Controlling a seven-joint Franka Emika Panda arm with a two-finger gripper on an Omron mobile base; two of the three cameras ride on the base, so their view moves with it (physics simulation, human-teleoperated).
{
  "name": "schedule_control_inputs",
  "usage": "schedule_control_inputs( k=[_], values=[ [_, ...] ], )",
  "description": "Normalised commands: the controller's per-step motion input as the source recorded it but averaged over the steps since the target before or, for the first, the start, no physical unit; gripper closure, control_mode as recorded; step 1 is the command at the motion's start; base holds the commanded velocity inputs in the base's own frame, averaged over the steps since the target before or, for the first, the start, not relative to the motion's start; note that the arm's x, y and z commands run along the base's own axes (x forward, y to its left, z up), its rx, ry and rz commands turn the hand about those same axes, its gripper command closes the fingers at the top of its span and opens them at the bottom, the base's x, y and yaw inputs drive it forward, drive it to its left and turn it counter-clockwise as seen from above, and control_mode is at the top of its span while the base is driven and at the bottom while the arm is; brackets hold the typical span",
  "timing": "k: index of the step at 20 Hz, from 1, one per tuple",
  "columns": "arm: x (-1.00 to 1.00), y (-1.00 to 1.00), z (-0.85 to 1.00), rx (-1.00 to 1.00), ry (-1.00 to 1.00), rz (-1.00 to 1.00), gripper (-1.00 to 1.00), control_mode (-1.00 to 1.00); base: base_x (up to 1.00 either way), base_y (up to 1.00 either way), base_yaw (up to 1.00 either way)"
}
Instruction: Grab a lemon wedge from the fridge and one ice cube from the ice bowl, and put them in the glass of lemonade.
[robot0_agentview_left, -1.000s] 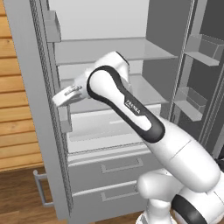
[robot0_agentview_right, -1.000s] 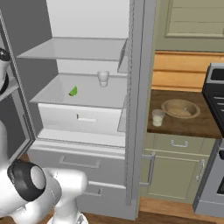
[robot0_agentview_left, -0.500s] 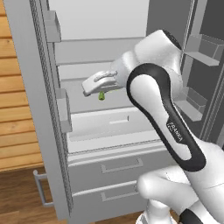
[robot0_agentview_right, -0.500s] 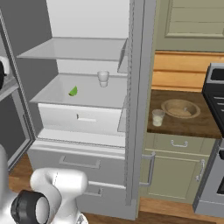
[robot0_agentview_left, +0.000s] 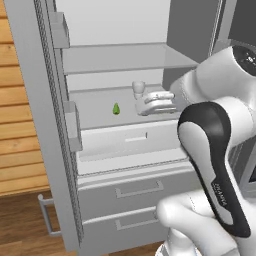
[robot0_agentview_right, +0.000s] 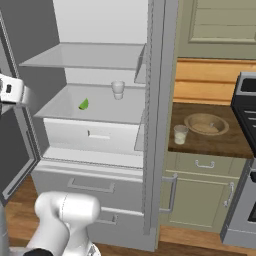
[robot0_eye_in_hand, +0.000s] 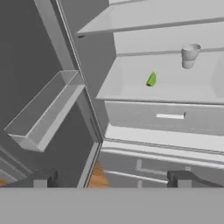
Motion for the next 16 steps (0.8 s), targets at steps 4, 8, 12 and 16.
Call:
schedule_control_inputs(
  k=[4, 8, 12, 16],
  values=[
    [-0.33, -0.89, -0.31, -0.08, 0.0, -0.45, -1.0, -1.0, 0.0, 0.0, 0.0],
    [-0.38, -0.76, -0.4, -0.03, 0.0, -0.33, -1.0, -1.0, 0.0, 0.0, 0.0],
    [-0.03, -0.48, -0.4, 0.0, 0.01, -0.01, -1.0, -1.0, 0.0, 0.0, 0.0],
    [0.0, -0.13, -0.23, 0.0, 0.0, 0.0, -1.0, -1.0, 0.0, 0.0, 0.0]
  ],
)
